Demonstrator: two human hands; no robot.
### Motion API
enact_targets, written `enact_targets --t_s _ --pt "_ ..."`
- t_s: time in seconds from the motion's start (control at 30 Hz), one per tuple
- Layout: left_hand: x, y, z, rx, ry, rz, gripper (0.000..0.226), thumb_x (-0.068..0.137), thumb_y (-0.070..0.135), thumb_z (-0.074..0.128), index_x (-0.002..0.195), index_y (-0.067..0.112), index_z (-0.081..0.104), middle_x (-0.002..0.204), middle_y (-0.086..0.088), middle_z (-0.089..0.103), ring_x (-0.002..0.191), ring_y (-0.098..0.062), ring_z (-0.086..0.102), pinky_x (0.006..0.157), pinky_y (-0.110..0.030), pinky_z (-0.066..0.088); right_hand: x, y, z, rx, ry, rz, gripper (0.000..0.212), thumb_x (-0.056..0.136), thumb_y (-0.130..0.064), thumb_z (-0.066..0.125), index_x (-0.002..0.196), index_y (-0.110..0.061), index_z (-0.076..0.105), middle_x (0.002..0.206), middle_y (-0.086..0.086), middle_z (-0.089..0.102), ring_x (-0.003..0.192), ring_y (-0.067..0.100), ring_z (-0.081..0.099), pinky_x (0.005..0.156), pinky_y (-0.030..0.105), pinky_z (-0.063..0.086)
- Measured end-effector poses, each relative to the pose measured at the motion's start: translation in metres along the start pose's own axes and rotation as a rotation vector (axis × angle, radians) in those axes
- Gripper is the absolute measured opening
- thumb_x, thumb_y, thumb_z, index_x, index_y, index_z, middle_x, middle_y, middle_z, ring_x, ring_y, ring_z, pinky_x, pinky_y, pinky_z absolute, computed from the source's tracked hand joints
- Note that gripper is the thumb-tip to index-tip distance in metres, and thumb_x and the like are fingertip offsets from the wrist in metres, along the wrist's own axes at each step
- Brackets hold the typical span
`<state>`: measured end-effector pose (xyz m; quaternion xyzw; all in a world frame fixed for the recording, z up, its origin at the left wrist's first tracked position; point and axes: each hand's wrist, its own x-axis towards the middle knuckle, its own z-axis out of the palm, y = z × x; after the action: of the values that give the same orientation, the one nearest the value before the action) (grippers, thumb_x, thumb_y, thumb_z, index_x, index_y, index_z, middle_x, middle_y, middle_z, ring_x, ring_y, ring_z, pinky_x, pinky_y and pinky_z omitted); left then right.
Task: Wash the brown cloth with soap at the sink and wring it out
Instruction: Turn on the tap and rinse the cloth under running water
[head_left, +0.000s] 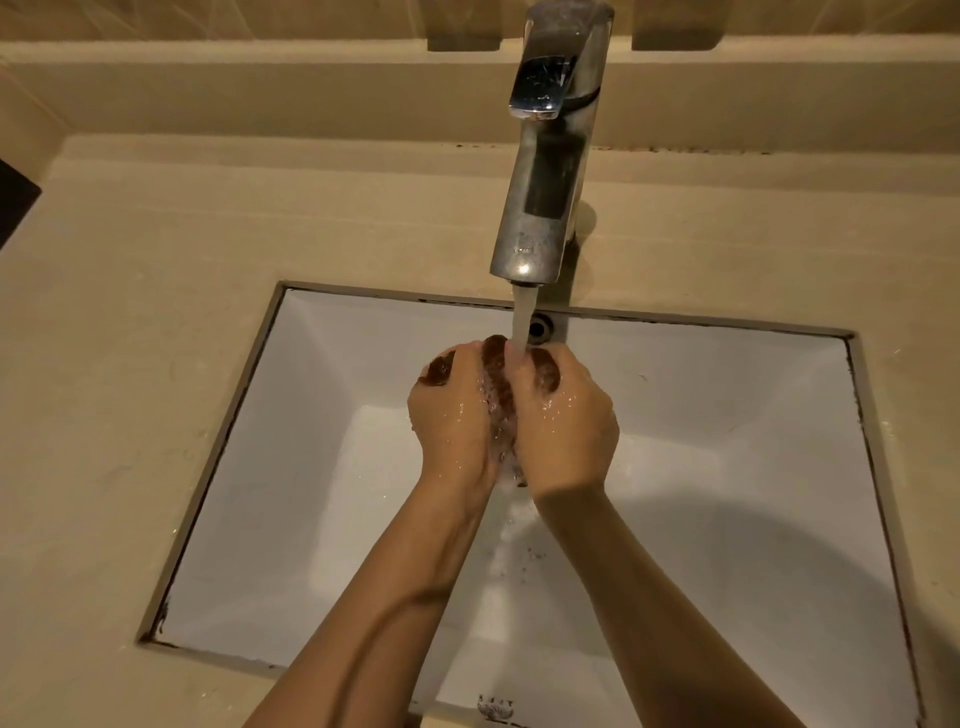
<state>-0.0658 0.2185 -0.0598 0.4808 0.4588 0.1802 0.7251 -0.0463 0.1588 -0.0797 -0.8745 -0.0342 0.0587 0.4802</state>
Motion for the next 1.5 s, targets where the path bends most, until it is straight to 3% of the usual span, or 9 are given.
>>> enact_targets --t_s 0.27,0.4,0.5,0.67,0.8,1.03,1.23,1.4,1.5 --pt "0.007 -0.008 -0.013 0.165 -0.025 0.143 0.021 0.087 0.010 0.056 0.066 0.006 0.056 0.067 -0.011 0.054 0.069 -0.021 0.055 0.069 -0.034 0.051 0.017 -0.005 -0.002 0.028 -0.252 0.233 0.045 0.098 -0.041 0.032 0.065 -0.017 0.051 0.065 -0.001 0.053 0.066 0.016 0.055 0.065 0.029 0.046" --pt "0.005 -0.014 -0.024 0.223 -0.135 0.204 0.016 0.091 0.018 0.057 0.078 0.023 0.065 0.081 0.000 0.067 0.083 -0.016 0.065 0.077 -0.029 0.054 0.034 0.005 0.003 0.126 -0.414 0.469 0.033 0.095 -0.033 0.039 0.096 -0.004 0.056 0.088 0.009 0.059 0.085 0.026 0.055 0.081 0.033 0.045" --pt "0.005 -0.016 -0.030 0.232 -0.178 0.243 0.013 0.095 0.027 0.053 0.090 0.027 0.065 0.094 -0.001 0.069 0.096 -0.019 0.066 0.083 -0.033 0.055 0.036 0.004 -0.007 0.239 -0.505 0.623 0.049 0.092 -0.044 0.041 0.125 -0.009 0.053 0.116 0.014 0.060 0.107 0.032 0.056 0.097 0.043 0.046" --pt "0.013 -0.011 -0.026 0.282 -0.052 0.286 0.025 0.098 0.038 0.042 0.084 0.028 0.060 0.085 0.005 0.064 0.086 -0.009 0.062 0.079 -0.025 0.052 0.008 -0.006 -0.033 0.167 -0.427 0.159 0.032 0.093 -0.049 0.038 0.116 -0.028 0.048 0.109 -0.003 0.057 0.105 0.016 0.056 0.080 0.024 0.047" --pt "0.019 -0.009 -0.015 0.287 0.064 0.263 0.033 0.096 0.044 0.044 0.071 0.024 0.055 0.072 0.003 0.061 0.074 -0.013 0.061 0.074 -0.027 0.051 -0.028 -0.017 -0.024 -0.247 -0.363 -0.064 0.052 0.087 -0.058 0.040 0.131 -0.030 0.039 0.121 -0.002 0.053 0.106 0.018 0.057 0.092 0.034 0.052" --pt "0.007 -0.015 -0.014 0.290 0.001 0.225 0.027 0.091 0.024 0.055 0.074 0.005 0.062 0.066 -0.004 0.060 0.063 -0.012 0.055 0.063 -0.028 0.049 0.000 -0.008 -0.005 -0.247 -0.114 0.060 0.040 0.098 -0.045 0.024 0.097 -0.018 0.053 0.084 -0.001 0.058 0.080 0.019 0.061 0.070 0.027 0.043" --pt "0.003 -0.018 -0.017 0.325 -0.064 0.221 0.020 0.094 0.042 0.050 0.093 0.024 0.060 0.089 0.006 0.065 0.087 -0.008 0.062 0.077 -0.021 0.050 0.004 0.013 -0.009 -0.060 -0.181 0.178 0.037 0.097 -0.046 0.026 0.120 -0.019 0.040 0.110 0.004 0.057 0.099 0.023 0.059 0.085 0.038 0.051" --pt "0.012 -0.016 -0.016 0.230 -0.040 0.125 0.030 0.091 0.048 0.051 0.087 0.019 0.062 0.085 -0.003 0.068 0.081 -0.017 0.066 0.077 -0.031 0.055 -0.043 -0.008 -0.007 -0.122 -0.074 -0.202 0.040 0.091 -0.042 0.049 0.123 -0.019 0.051 0.110 0.003 0.056 0.093 0.017 0.060 0.084 0.034 0.054" --pt "0.003 -0.020 -0.014 0.205 -0.073 -0.009 0.030 0.093 0.034 0.055 0.074 0.013 0.065 0.067 -0.003 0.065 0.065 -0.016 0.062 0.062 -0.029 0.051 -0.013 -0.011 0.000 -0.165 -0.146 0.069 0.033 0.094 -0.047 0.038 0.110 -0.022 0.052 0.107 0.002 0.059 0.098 0.020 0.061 0.084 0.033 0.049"
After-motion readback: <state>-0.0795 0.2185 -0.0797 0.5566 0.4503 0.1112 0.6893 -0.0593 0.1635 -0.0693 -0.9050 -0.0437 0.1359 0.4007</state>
